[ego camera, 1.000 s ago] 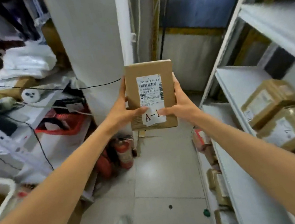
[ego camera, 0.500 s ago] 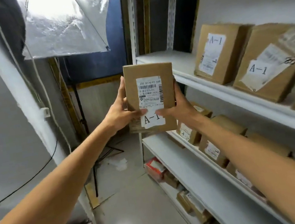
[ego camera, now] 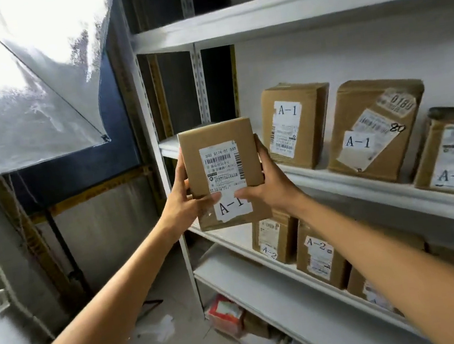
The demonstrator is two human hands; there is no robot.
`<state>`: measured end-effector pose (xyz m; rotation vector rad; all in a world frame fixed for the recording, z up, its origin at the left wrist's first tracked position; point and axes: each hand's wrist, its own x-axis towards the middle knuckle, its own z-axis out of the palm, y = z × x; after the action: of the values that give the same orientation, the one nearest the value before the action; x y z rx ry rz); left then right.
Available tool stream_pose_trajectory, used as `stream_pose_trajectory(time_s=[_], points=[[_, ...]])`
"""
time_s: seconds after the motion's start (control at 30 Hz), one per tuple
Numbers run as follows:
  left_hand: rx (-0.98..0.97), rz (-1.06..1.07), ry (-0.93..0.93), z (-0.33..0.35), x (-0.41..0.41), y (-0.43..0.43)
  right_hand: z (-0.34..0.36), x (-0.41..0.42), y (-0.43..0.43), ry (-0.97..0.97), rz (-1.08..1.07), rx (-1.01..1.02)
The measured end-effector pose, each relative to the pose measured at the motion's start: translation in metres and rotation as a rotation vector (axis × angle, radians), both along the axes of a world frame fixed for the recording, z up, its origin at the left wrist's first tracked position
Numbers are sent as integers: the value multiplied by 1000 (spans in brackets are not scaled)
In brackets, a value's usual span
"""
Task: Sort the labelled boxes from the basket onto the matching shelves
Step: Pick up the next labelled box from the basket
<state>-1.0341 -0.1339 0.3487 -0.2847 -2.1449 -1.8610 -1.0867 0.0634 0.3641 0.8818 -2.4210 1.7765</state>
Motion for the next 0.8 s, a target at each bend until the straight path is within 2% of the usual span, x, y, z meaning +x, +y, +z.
stream_pose_trajectory(time_s=[0.3,0.5,0.8], points=[[-73,-60,64,53,-115,-35,37,-100,-35,101,-126,-60],[-123,-57,65,60,-180,-52,36,-152,-54,159,-237,-26],[-180,-116,42,54,-259,-63,19,-195,-68,217,-562,109]])
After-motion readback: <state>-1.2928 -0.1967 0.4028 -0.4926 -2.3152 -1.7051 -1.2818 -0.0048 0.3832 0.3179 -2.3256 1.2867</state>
